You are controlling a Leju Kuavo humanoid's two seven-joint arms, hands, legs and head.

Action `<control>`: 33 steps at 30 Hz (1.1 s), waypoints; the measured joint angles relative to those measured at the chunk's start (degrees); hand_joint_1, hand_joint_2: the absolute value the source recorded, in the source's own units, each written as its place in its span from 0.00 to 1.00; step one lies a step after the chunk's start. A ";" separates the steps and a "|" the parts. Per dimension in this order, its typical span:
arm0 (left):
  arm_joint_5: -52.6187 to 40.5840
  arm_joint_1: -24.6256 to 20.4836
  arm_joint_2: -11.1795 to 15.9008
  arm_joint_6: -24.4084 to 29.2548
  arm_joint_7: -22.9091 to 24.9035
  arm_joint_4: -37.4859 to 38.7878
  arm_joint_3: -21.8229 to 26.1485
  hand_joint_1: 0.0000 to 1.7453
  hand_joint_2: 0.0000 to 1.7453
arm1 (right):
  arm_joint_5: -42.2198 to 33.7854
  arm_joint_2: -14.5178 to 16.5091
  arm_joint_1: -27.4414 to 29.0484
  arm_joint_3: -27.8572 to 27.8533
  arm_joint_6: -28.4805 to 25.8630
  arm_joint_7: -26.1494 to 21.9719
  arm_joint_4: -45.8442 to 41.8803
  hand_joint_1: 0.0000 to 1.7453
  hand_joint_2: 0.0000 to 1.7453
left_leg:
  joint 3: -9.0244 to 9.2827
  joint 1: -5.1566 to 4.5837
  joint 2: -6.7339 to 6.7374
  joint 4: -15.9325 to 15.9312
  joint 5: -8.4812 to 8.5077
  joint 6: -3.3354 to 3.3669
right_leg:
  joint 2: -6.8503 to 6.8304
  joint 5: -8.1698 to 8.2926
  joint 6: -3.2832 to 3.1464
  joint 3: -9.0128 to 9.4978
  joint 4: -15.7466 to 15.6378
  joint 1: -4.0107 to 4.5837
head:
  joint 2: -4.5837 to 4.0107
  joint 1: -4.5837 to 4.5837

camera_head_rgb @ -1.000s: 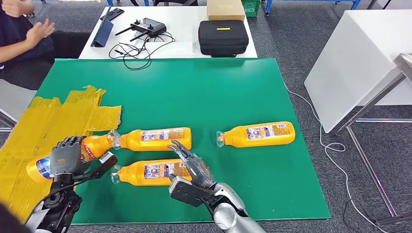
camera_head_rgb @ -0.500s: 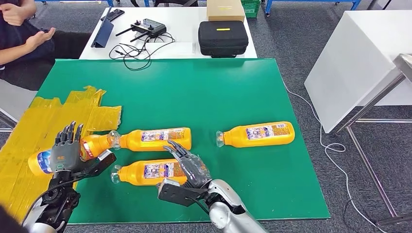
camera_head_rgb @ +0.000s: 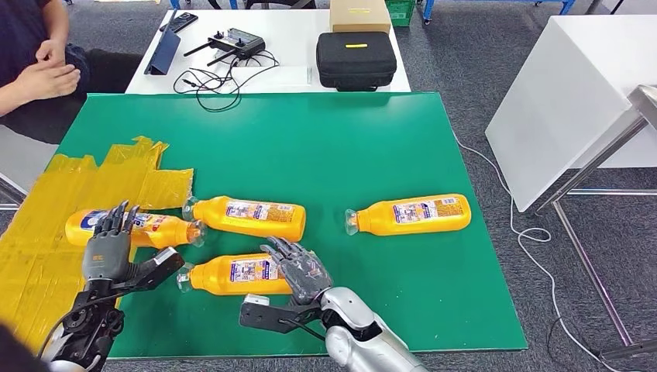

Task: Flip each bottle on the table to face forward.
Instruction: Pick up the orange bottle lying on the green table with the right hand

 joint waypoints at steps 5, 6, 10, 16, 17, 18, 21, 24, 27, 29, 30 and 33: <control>7.80 -0.32 -0.46 -1.64 -9.93 -0.01 2.79 0.00 0.00 | 2.75 0.52 -1.20 1.12 2.03 2.53 2.14 0.00 1.00 | 0.07 0.00 0.02 0.00 0.00 0.00 | 0.03 0.00 0.00 0.02 -0.01 0.00 | 0.00 0.00; 9.36 -0.45 -0.57 -2.25 -11.67 -0.01 3.38 0.00 0.00 | 3.26 0.66 -1.47 1.26 2.29 3.13 2.58 0.00 1.00 | 0.10 0.01 0.04 0.00 0.00 0.00 | 0.04 0.01 -0.01 0.03 -0.01 0.00 | -0.01 -0.01; 18.04 -1.15 -1.40 -6.89 -16.70 -0.80 5.37 0.00 0.00 | 5.01 0.97 -2.72 1.64 3.10 5.43 4.51 0.00 1.00 | 0.26 0.01 0.11 0.00 0.00 -0.01 | 0.07 0.06 -0.09 0.10 -0.02 0.01 | 0.00 -0.01; 49.60 -1.26 -2.31 -17.28 -17.66 -8.04 0.85 0.00 0.00 | 7.90 0.68 -4.35 1.64 5.55 7.07 7.26 0.79 1.00 | 0.44 0.02 0.26 0.00 0.00 -0.02 | 0.20 0.12 -0.18 0.28 -0.02 0.02 | 0.00 -0.01; 54.37 -1.13 -2.32 -18.75 -17.70 -9.65 -0.29 0.00 0.00 | 8.44 0.62 -4.53 1.66 6.15 7.31 7.59 0.94 1.00 | 0.49 0.02 0.26 0.00 0.00 -0.02 | 0.22 0.12 -0.18 0.32 -0.02 0.02 | 0.00 -0.02; 58.59 -0.92 -2.32 -20.21 -17.73 -11.48 -1.41 0.00 0.00 | 8.95 0.58 -4.68 1.71 6.79 7.56 7.90 0.99 1.00 | 0.53 0.02 0.27 0.00 -0.01 -0.02 | 0.23 0.12 -0.18 0.36 -0.02 0.02 | 0.00 -0.01; 67.87 0.05 -2.42 -25.06 -17.83 -17.17 -3.82 0.00 0.00 | 10.43 0.50 -4.99 2.01 8.69 8.35 8.68 1.00 1.00 | 0.67 0.02 0.32 0.00 -0.04 -0.05 | 0.33 0.12 -0.18 0.45 -0.03 0.02 | 0.00 -0.01; 72.29 0.59 -2.82 -29.48 -17.88 -21.27 -4.63 0.00 0.00 | 11.30 0.49 -5.31 2.24 9.54 8.84 9.19 1.00 1.00 | 0.78 0.02 0.34 0.00 -0.06 -0.07 | 0.40 0.12 -0.18 0.56 -0.04 0.02 | 0.00 -0.02; 73.85 0.79 -3.33 -32.54 -17.89 -23.30 -4.92 0.00 0.00 | 11.53 0.53 -5.46 2.30 9.75 9.13 9.39 1.00 1.00 | 0.88 0.02 0.33 -0.01 -0.06 -0.07 | 0.40 0.12 -0.18 0.67 -0.04 0.02 | 0.00 -0.02; 74.44 0.82 -3.70 -34.08 -17.89 -23.68 -4.99 0.00 0.00 | 11.41 0.61 -5.47 2.30 9.72 9.20 9.42 1.00 1.00 | 0.90 0.02 0.34 -0.01 -0.06 -0.07 | 0.40 0.12 -0.18 0.69 -0.04 0.02 | 0.00 -0.02; 74.79 0.79 -3.91 -35.04 -17.89 -23.63 -4.99 0.00 0.00 | 11.16 0.66 -5.47 2.25 9.54 9.18 9.43 1.00 1.00 | 0.91 0.02 0.34 -0.01 -0.06 -0.07 | 0.40 0.12 -0.18 0.70 -0.04 0.02 | 0.00 -0.02; 75.66 0.67 -4.40 -37.57 -17.88 -22.79 -4.96 0.00 0.00 | 10.28 0.79 -5.44 2.05 8.78 8.96 9.43 1.00 1.00 | 0.91 0.02 0.34 -0.01 -0.06 -0.07 | 0.40 0.12 -0.18 0.70 -0.03 0.02 | 0.00 -0.02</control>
